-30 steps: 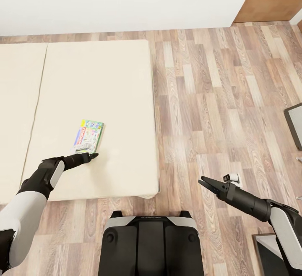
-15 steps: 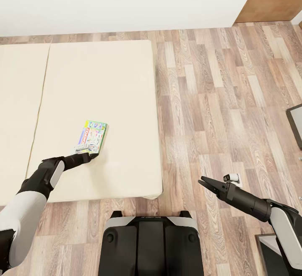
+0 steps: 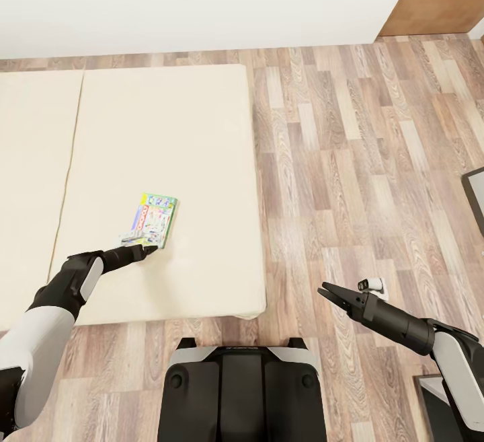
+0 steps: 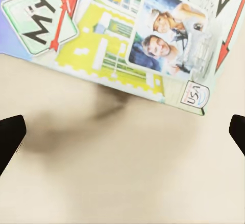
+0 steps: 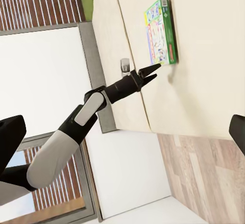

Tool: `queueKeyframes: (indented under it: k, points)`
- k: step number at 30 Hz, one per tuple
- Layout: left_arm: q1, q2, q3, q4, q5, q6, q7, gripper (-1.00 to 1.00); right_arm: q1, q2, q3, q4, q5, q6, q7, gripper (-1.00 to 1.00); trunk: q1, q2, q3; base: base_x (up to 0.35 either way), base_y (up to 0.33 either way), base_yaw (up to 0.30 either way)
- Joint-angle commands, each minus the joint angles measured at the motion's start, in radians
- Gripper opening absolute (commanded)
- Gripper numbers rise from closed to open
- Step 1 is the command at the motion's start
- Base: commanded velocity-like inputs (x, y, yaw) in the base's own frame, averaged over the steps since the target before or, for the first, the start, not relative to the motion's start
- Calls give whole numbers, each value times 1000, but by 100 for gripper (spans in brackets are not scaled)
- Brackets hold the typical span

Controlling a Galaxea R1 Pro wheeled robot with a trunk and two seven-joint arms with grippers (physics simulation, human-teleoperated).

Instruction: Put all the toys in the child's room - the three board games (two on the bed and one on the table), the two jigsaw puzzles on the table, and the tennis ball on the table - inside the toy box on the table in the child's room.

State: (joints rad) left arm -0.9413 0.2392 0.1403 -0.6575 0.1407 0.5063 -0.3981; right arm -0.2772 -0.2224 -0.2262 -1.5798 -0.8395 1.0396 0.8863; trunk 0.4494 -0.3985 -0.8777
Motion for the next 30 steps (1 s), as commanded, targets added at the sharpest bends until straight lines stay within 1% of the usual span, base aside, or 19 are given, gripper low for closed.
queueKeyframes:
  k: [1, 8, 21, 28, 30]
  points:
    - [0, 0, 2, -1, 8, 9, -1, 100, 0, 0, -1, 0, 3, 4, 5, 100, 1, -1, -1, 0, 125, 0]
    - [0, 0, 2, -1, 8, 7, -1, 100, 0, 0, -1, 0, 3, 4, 5, 100, 1, -1, -1, 0, 131, 0]
    - [-1, 1, 3, -4, 8, 10, 1, 100, 0, 0, -1, 0, 3, 4, 5, 100, 1, -1, -1, 0, 11, 0]
    - [-2, 23, 16, -14, 8, 21, 6, 100, 0, 0, 0, 0, 3, 4, 3, 100, 1, -1, -1, 0, 0, 0]
    - [-10, 26, 18, -19, 7, 26, 6, 100, 0, 0, 1, 0, 3, 4, -3, 100, 1, -1, -1, 0, 0, 0]
